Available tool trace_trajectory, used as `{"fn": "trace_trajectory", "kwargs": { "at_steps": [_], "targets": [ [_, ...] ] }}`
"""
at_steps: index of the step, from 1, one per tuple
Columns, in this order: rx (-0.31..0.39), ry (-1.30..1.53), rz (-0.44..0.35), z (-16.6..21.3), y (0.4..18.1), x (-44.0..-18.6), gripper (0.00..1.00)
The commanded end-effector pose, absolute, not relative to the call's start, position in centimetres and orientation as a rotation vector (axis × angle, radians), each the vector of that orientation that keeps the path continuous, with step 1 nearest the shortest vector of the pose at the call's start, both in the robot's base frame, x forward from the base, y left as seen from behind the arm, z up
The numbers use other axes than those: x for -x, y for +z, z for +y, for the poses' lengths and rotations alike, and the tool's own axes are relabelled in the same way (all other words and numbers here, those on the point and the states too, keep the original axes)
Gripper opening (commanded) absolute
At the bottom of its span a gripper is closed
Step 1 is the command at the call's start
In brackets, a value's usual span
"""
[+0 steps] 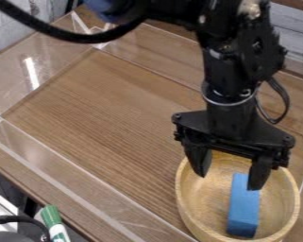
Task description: Put the blue block in the brown bowl
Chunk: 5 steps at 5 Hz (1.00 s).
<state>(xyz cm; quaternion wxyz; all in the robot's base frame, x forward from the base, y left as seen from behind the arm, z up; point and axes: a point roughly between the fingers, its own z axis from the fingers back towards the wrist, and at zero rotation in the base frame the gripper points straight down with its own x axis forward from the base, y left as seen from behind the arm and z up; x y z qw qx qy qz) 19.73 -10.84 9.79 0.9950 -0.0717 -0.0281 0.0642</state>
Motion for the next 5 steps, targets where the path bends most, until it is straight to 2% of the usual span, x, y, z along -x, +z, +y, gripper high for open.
{"fn": "trace_trajectory", "kwargs": {
  "at_steps": [1,5],
  "targets": [
    [0.164,0.114,-0.1,-11.51,10.95,-20.62,1.0],
    [0.148,0.111,-0.087,-11.64,10.4,-20.68,1.0]
  ]
}}
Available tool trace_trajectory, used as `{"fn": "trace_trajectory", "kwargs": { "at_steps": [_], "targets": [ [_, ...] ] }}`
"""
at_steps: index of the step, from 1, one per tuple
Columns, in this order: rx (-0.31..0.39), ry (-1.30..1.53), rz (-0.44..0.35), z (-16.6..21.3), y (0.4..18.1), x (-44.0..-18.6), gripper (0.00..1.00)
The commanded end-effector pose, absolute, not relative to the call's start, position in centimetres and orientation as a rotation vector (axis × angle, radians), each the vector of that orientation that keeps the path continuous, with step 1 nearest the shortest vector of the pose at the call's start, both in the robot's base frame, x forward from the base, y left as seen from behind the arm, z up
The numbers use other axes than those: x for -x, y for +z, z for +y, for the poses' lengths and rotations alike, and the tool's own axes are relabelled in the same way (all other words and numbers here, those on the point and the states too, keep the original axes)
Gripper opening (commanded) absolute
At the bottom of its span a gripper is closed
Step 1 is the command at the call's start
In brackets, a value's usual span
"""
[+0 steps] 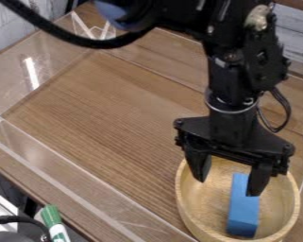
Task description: Put the blue block in the brown bowl
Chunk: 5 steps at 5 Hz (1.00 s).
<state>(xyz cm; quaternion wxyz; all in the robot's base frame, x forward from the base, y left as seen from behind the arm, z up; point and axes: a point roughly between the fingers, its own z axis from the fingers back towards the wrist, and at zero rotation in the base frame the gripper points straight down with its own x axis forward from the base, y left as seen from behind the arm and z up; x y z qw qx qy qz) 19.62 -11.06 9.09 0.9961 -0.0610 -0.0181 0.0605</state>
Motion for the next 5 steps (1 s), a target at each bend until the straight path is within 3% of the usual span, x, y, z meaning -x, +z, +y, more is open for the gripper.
{"fn": "trace_trajectory", "kwargs": {
  "at_steps": [1,5],
  "targets": [
    [0.146,0.11,-0.085,-11.7,10.23,-20.72,1.0],
    [0.143,0.107,-0.08,-12.04,9.77,-20.76,1.0]
  ]
}}
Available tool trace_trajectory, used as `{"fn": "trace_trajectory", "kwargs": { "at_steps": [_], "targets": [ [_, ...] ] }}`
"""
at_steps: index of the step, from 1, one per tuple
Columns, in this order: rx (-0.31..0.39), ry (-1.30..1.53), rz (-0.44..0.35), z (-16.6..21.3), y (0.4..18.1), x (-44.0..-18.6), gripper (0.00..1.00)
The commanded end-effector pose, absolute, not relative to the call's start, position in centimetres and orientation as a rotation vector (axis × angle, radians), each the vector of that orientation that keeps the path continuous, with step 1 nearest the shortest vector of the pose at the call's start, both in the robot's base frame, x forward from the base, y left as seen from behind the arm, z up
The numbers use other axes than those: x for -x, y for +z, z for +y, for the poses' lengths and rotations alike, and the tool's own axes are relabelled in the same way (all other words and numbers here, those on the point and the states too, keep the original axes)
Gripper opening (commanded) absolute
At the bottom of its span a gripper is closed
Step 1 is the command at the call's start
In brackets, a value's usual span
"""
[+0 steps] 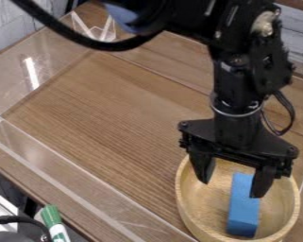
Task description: Put the blue block in the brown bowl
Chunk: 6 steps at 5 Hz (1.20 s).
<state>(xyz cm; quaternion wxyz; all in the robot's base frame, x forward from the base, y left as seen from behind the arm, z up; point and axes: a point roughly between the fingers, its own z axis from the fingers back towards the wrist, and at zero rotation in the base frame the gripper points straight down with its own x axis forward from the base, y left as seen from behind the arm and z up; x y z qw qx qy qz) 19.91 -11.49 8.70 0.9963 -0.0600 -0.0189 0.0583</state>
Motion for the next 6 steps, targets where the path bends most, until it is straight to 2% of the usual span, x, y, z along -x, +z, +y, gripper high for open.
{"fn": "trace_trajectory", "kwargs": {
  "at_steps": [1,6],
  "targets": [
    [0.14,0.107,-0.079,-12.1,9.7,-20.7,1.0],
    [0.144,0.121,-0.07,-13.4,5.6,-20.9,1.0]
  ]
}}
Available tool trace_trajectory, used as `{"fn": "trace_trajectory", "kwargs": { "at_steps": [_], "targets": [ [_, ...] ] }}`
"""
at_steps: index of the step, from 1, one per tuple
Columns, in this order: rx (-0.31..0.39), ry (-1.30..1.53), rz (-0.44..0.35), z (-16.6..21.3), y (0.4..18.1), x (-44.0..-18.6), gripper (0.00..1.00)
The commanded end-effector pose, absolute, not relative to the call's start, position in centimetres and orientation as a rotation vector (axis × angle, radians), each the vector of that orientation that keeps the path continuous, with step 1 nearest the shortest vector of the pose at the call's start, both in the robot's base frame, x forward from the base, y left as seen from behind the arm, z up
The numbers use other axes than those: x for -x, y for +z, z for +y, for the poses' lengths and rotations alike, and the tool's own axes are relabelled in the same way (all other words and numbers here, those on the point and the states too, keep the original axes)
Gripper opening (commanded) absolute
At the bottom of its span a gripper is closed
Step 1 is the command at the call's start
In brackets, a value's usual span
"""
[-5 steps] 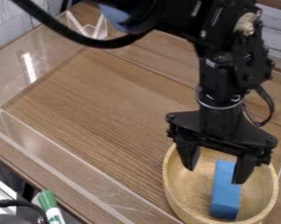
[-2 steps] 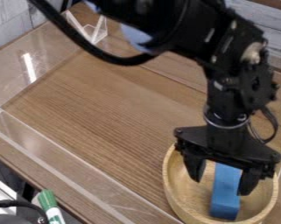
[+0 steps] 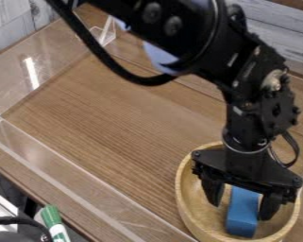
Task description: Put the blue block in the brown bowl
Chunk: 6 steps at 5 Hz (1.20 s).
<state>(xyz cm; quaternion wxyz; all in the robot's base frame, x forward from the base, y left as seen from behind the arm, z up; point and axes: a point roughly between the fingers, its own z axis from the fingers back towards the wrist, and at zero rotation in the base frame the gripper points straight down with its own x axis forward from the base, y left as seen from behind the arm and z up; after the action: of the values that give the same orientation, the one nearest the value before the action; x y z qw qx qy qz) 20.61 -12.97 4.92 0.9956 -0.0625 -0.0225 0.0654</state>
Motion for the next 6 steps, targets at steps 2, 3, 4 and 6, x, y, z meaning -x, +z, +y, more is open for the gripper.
{"fn": "trace_trajectory", "kwargs": {
  "at_steps": [2,3,4,6],
  "targets": [
    [0.147,0.136,-0.067,-13.5,4.3,-21.0,1.0],
    [0.147,0.141,-0.068,-13.5,4.0,-21.1,0.0],
    [0.138,0.137,-0.07,-13.4,4.5,-21.2,0.0],
    [0.13,0.133,-0.074,-13.3,5.5,-21.2,0.0]
  ]
}}
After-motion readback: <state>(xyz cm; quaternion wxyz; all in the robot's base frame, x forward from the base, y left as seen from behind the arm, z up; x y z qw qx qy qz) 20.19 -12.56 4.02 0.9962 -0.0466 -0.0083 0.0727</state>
